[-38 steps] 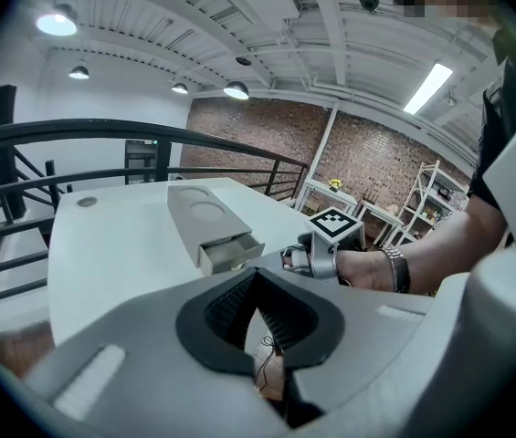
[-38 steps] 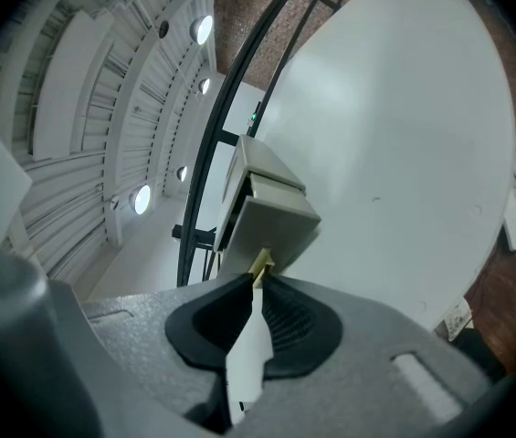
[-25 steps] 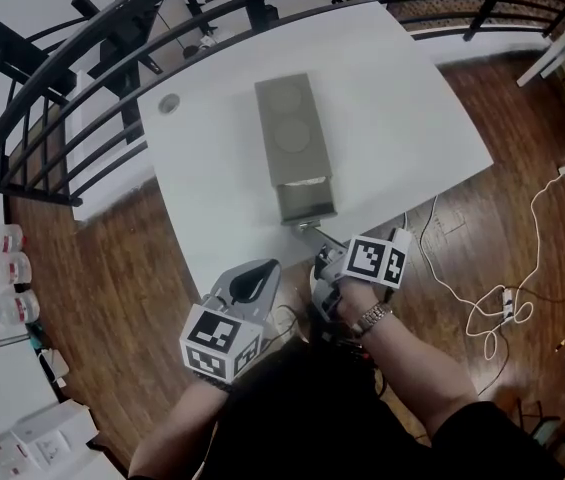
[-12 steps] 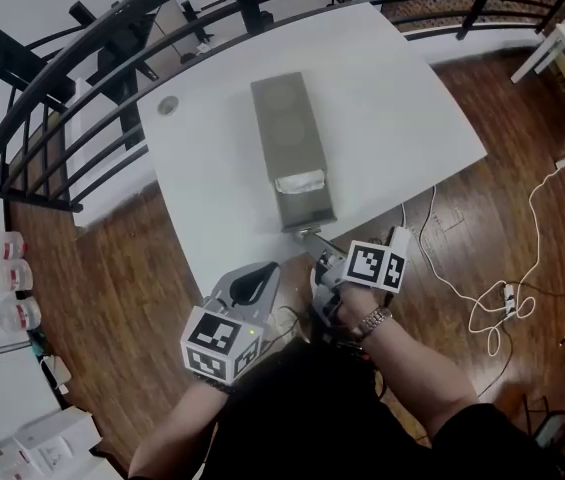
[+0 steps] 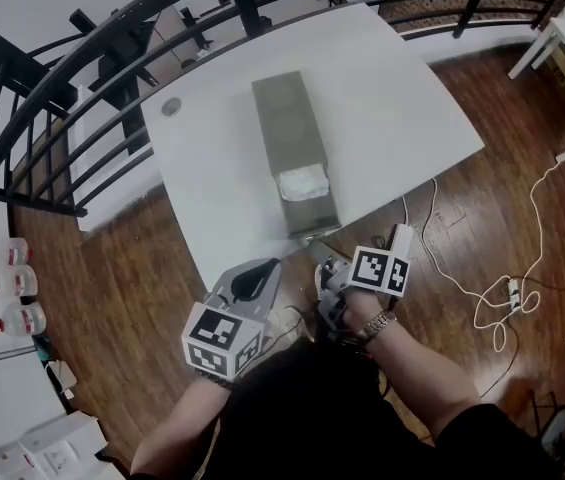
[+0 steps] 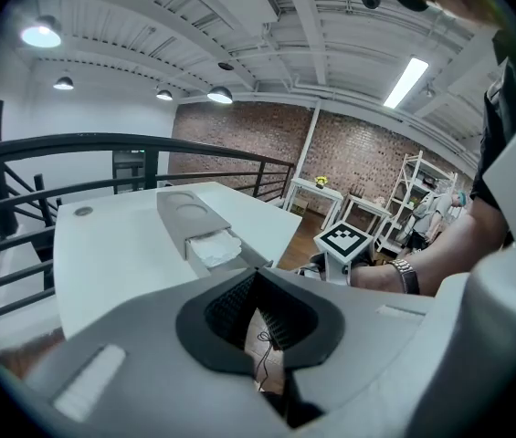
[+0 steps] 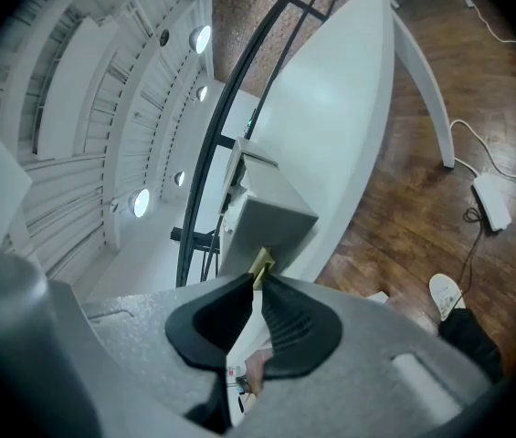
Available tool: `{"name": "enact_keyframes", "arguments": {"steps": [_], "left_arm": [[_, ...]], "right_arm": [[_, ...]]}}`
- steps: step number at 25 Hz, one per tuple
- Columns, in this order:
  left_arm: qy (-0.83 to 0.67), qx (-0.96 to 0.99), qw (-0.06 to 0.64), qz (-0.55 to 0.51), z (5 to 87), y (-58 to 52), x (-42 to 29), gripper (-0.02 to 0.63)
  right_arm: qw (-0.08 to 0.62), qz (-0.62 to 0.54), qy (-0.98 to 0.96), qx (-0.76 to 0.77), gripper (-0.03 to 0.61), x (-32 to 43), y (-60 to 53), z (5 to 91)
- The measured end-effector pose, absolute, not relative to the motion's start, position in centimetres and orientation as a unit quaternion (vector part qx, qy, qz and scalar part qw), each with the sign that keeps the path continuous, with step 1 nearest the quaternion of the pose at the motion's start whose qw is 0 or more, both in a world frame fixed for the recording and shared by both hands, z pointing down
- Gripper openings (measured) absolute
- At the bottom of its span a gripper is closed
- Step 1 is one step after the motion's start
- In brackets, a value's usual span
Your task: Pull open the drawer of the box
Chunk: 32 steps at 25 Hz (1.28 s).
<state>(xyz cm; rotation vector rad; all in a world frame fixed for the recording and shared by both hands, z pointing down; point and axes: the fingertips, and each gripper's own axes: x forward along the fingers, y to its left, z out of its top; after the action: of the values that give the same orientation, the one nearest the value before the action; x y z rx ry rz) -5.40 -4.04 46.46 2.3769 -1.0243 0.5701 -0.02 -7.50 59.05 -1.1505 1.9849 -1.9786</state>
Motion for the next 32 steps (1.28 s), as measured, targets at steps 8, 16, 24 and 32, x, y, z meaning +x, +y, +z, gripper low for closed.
{"name": "enact_keyframes", "arguments": {"steps": [8, 16, 24, 32], "left_arm": [[-0.366, 0.876, 0.237, 0.207, 46.1, -3.4, -5.2, 0.011], [-0.358, 0.88, 0.233, 0.209, 45.9, -2.6, -5.2, 0.011], [-0.347, 0.887, 0.225, 0.207, 45.5, -2.1, -4.9, 0.011], [-0.338, 0.89, 0.224, 0.206, 45.4, -1.0, -4.9, 0.011]], "right_arm": [[0.059, -0.651, 0.652, -0.384, 0.021, 0.0, -6.0, 59.0], [0.063, -0.65, 0.651, -0.388, 0.021, 0.1, -4.8, 58.8], [0.064, -0.647, 0.65, -0.394, 0.021, 0.3, -3.7, 58.6], [0.066, -0.645, 0.649, -0.398, 0.021, 0.5, -2.6, 58.4]]}}
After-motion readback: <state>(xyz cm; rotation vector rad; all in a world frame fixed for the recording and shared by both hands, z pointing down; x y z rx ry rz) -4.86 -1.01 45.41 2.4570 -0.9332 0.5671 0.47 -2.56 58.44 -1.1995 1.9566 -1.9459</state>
